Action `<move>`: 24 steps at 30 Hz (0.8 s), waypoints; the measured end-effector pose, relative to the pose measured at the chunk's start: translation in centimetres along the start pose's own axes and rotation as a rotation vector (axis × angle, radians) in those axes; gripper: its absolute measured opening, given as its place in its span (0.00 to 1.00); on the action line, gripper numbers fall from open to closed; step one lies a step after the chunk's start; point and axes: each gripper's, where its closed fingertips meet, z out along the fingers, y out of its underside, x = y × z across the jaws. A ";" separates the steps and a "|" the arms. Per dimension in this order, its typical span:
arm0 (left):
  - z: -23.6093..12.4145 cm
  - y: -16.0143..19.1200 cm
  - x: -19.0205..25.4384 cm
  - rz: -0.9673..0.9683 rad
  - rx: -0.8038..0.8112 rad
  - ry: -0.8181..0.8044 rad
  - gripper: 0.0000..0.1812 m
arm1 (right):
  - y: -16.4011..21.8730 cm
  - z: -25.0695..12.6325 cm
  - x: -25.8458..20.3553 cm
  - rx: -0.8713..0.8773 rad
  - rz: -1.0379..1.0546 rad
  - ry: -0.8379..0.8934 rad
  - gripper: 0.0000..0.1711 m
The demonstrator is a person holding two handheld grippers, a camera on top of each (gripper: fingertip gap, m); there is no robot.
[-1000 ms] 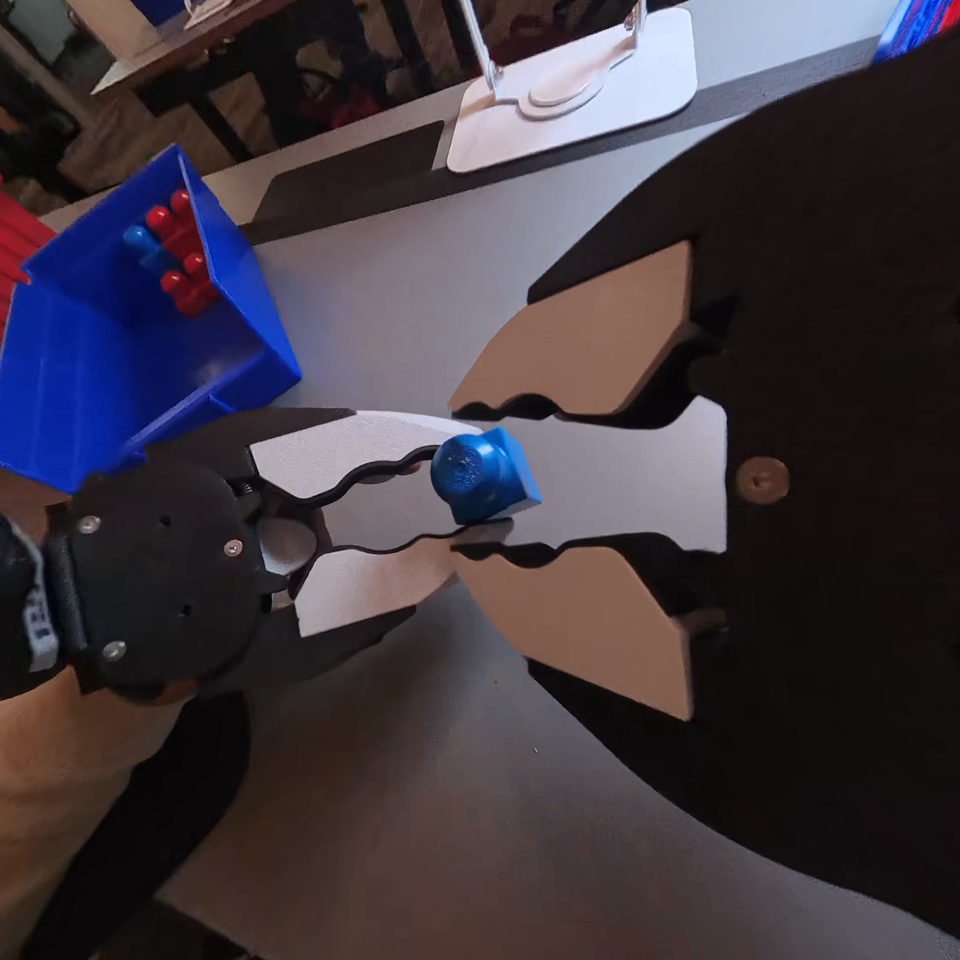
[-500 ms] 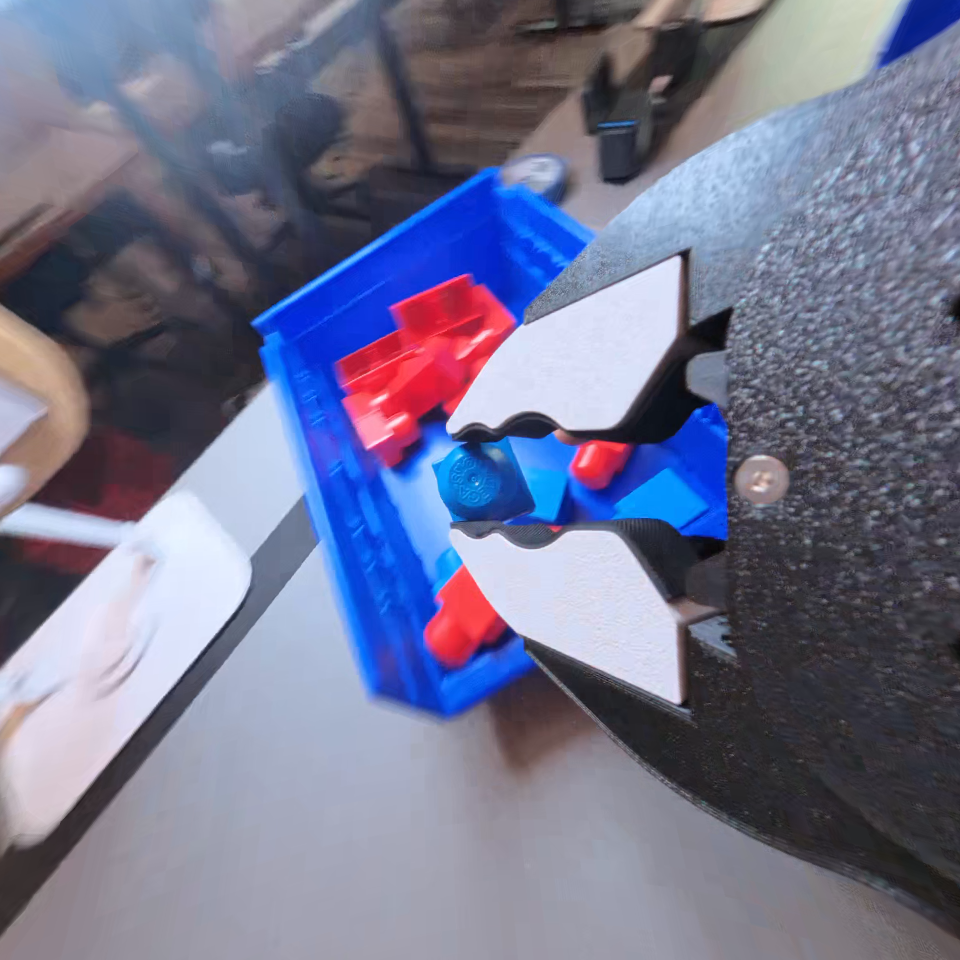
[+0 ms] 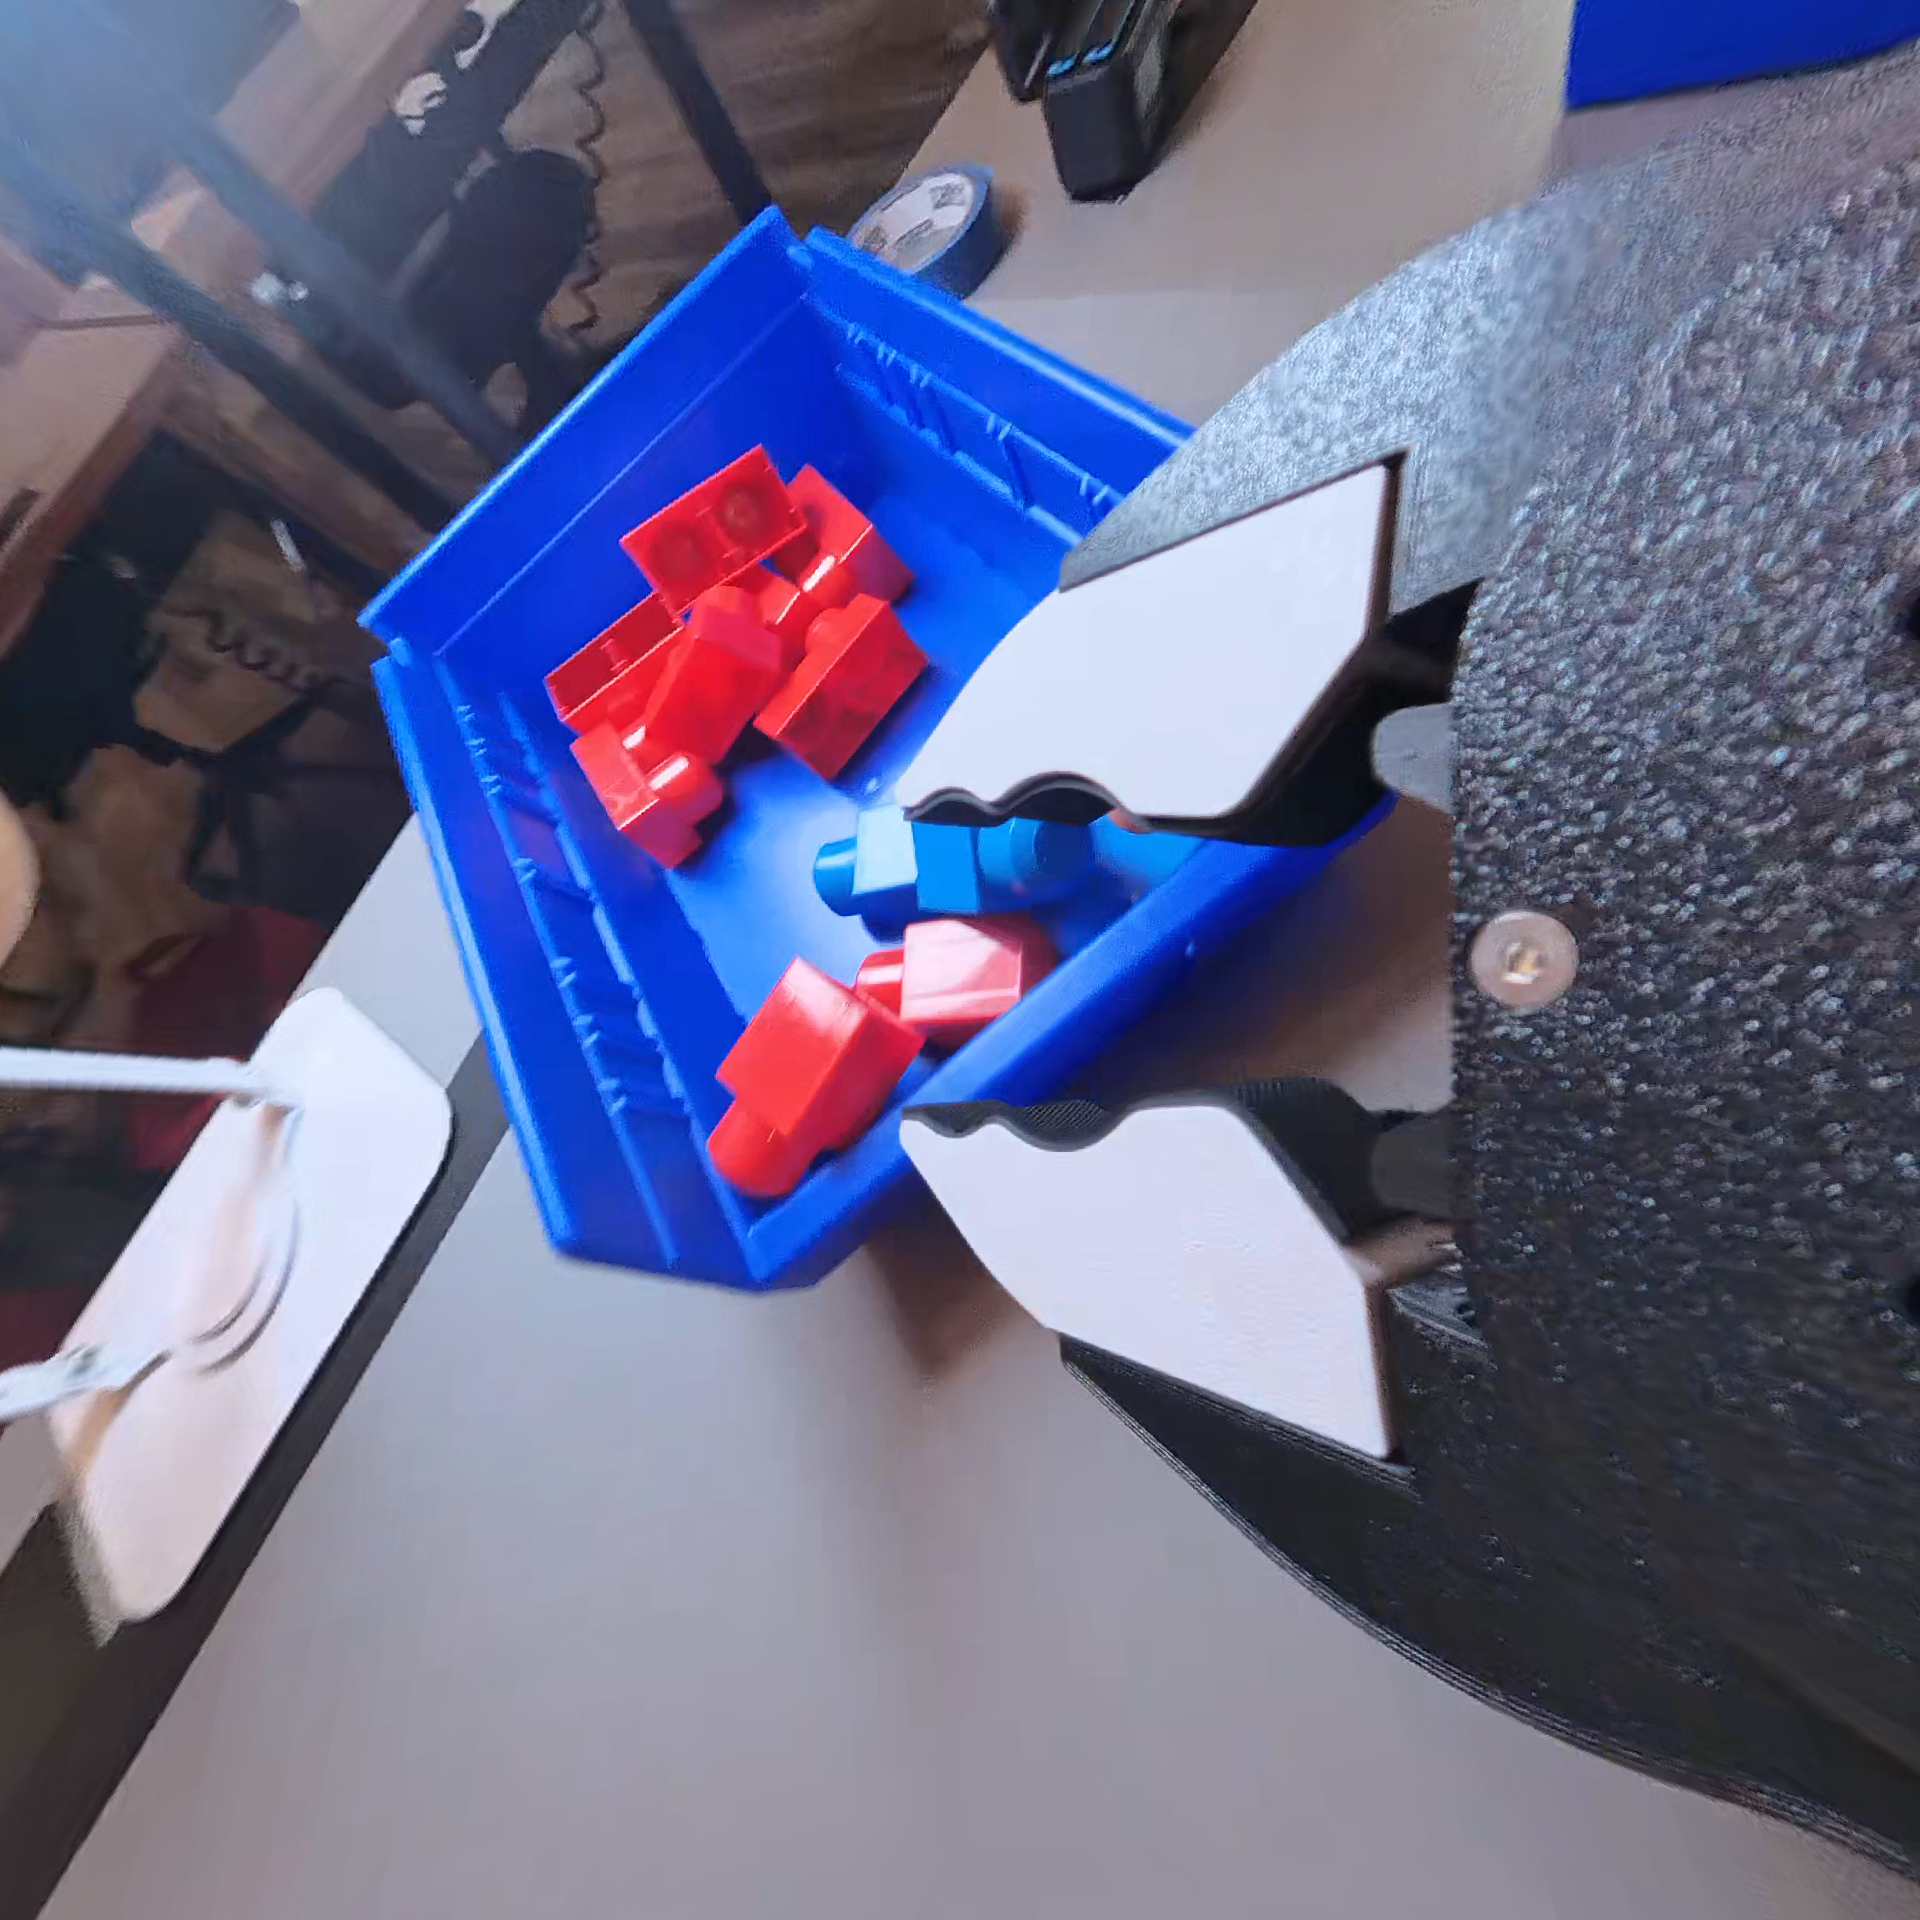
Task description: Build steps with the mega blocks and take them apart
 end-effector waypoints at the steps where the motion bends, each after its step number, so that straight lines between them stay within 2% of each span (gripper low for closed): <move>1: 1.1 0.6 -2.3 -0.043 -0.038 -0.050 0.27 | -0.7 -0.8 -1.0 0.055 0.006 -0.032 0.30; 7: 6.7 5.0 -11.2 -0.327 -0.224 -0.247 0.26 | -3.0 -3.2 -5.6 0.296 -0.060 -0.130 0.24; 11: 8.9 7.5 -13.1 -0.339 -0.305 -0.289 0.27 | -3.0 -3.3 -6.8 0.336 -0.105 -0.149 0.23; 13: 9.7 7.9 -13.1 -0.350 -0.310 -0.266 0.20 | -2.9 -3.3 -7.0 0.340 -0.106 -0.161 0.23; 16: 10.1 7.8 -13.1 -0.311 -0.311 -0.234 0.17 | -2.7 -3.3 -7.3 0.349 -0.080 -0.189 0.19; 20: 9.0 7.2 -13.1 -0.279 -0.312 -0.242 0.16 | -2.7 -3.4 -7.9 0.371 -0.062 -0.224 0.18; 22: 7.6 5.2 -13.2 -0.258 -0.243 -0.265 0.17 | -2.8 -3.7 -8.2 0.388 -0.063 -0.230 0.18; 24: 5.8 1.7 -12.3 -0.218 -0.116 -0.252 0.17 | -3.1 -4.1 -8.9 0.406 -0.053 -0.271 0.17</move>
